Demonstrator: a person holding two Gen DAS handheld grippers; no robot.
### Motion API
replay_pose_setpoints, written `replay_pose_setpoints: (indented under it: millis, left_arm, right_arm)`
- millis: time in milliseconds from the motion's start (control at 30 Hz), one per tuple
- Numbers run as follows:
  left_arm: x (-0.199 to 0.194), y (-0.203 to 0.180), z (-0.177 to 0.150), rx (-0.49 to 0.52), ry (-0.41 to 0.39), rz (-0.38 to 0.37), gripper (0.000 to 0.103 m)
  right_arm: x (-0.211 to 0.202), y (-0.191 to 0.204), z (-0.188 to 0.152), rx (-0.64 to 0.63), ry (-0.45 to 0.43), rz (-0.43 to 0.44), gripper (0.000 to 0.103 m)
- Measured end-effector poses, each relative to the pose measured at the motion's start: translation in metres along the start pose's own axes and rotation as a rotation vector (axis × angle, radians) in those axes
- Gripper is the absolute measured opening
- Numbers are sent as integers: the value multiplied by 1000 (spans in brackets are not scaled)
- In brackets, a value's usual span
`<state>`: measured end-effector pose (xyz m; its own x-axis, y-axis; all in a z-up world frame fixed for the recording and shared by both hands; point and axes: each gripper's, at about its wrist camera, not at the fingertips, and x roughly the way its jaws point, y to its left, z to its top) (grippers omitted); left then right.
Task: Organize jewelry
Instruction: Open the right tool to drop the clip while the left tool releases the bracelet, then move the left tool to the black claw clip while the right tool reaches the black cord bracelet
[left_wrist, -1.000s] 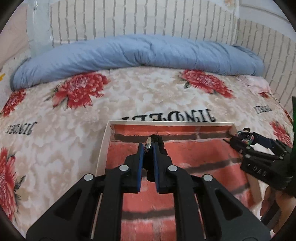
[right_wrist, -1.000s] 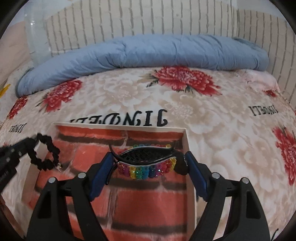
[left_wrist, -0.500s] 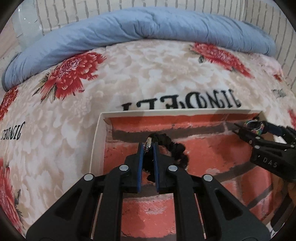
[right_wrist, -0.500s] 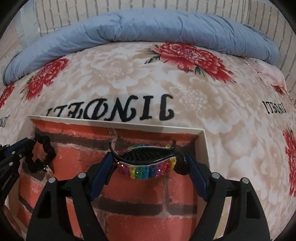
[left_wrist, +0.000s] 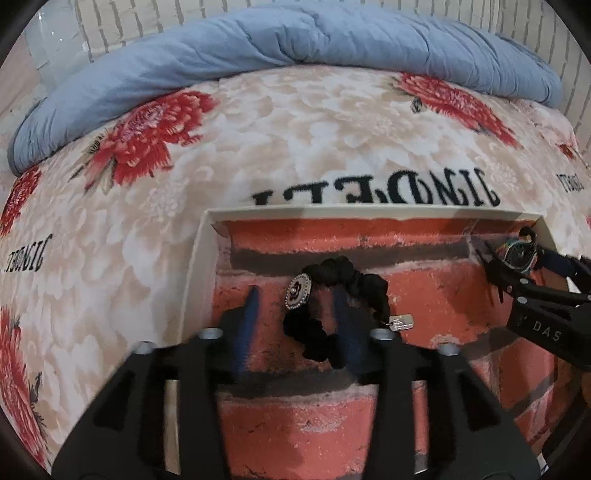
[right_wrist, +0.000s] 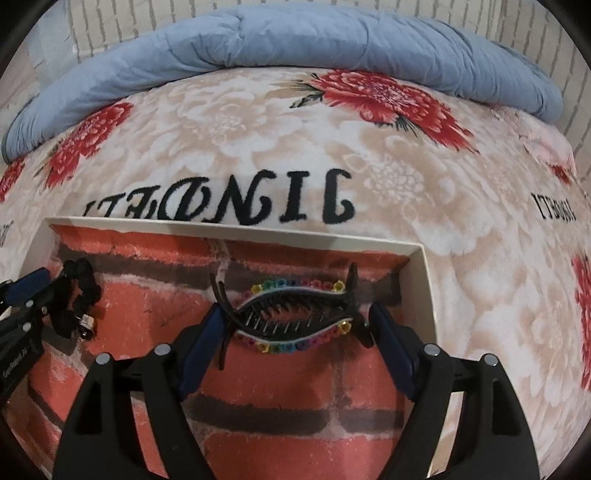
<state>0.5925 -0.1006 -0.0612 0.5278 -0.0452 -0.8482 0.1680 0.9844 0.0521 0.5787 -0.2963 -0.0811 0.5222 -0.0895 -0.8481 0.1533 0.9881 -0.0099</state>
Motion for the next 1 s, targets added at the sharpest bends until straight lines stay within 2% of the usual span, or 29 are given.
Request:
replay_pose_setpoints:
  millis: [33, 167, 300, 400, 533, 633, 767, 1000]
  left_arm:
    - [-6, 0, 1, 2, -12, 10, 57]
    - [-31, 3, 5, -10, -41, -4, 65]
    - [-63, 9, 4, -21, -95, 0, 88]
    - [-86, 15, -3, -22, -112, 7, 93]
    - [-111, 26, -23, -36, -118, 3, 98]
    - [-130, 38, -46, -58, -109, -29, 98]
    - [-154, 54, -77, -59, -120, -8, 98]
    - [-187, 93, -131, -128, -133, 21, 98]
  right_arm:
    - [-3, -1, 0, 2, -1, 0, 87]
    - [-19, -4, -1, -12, -15, 12, 88]
    - [-45, -10, -3, -11, -41, 7, 91]
    - [-62, -17, -8, 7, -55, 15, 91]
    - [-87, -21, -26, 22, -81, 12, 95]
    - [-103, -20, -44, 4, -86, 7, 95]
    - [-129, -17, -73, -8, -127, 17, 96]
    - [-163, -14, -121, 17, -176, 21, 96]
